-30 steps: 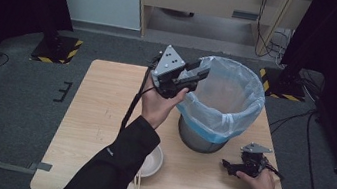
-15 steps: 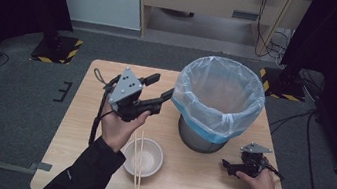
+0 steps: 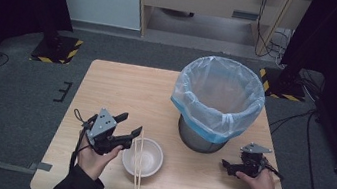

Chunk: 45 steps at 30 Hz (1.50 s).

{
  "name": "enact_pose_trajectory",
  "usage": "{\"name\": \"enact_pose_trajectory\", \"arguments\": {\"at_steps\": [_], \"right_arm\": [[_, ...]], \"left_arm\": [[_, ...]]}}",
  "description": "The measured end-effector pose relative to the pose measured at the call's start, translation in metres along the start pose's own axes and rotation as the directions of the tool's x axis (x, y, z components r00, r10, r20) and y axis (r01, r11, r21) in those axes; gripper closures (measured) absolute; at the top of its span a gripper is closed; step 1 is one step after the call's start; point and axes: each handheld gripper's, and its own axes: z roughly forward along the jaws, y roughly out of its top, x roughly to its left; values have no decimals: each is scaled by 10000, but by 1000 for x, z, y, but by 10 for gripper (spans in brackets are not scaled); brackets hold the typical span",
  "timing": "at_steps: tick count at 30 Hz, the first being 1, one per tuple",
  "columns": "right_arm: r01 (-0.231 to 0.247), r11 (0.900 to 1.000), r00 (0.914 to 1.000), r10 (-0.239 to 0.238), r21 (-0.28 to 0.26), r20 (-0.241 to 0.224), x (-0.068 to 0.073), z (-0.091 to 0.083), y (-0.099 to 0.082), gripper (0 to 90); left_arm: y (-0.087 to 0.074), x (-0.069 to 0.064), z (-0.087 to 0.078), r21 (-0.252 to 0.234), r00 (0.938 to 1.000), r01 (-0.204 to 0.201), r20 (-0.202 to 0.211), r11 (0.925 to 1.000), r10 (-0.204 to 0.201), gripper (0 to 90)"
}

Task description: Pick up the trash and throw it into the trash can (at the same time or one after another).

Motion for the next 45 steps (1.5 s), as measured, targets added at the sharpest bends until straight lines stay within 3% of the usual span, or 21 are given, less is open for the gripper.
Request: {"name": "enact_pose_trajectory", "arguments": {"at_steps": [3,5,9,12,16,17,18,23,26,29,36,45], "right_arm": [[18,10000,10000,-18,-12,-11,0,0,0,7],[-27,10000,10000,27,20,-38,1,0,0,7],[38,10000,10000,-38,-4,-53,2,0,0,7],[94,10000,9999,-94,-10,-101,2,0,0,6],[69,10000,9999,-69,12,-148,3,0,0,6],[101,9999,9999,-101,5,-135,3,0,0,6],[101,9999,9999,-101,5,-135,3,0,0,6],[102,9999,9999,-101,5,-127,3,0,0,7],[102,9999,9999,-102,2,-136,3,0,0,7],[103,9999,9998,-103,-2,-146,3,0,0,8],[105,9999,9998,-105,-2,-144,3,0,0,8],[102,9999,9998,-102,-2,-145,3,0,0,8]], "left_arm": [[-10,0,3,276,9999,134,19,9995,-135,331],[-19,1,9,727,10000,74,-24,9973,-72,329],[-28,1,14,1016,9999,173,-16,9947,-172,329],[-40,2,18,1569,9998,204,-79,9874,-194,330],[-48,1,21,1869,9997,253,-106,9821,-237,343],[-53,1,24,2154,9997,247,-89,9762,-233,353],[-53,1,24,2154,9997,247,-89,9762,-233,359],[-59,-6,34,2729,9999,73,87,9620,-100,392],[-59,-7,36,2804,9999,79,105,9598,-113,395],[-61,-7,39,3095,9999,-17,146,9509,-29,420],[-64,-6,43,3393,9998,-54,203,9406,-16,446],[-65,-5,46,3610,9995,-106,300,9325,-3,505]]}}
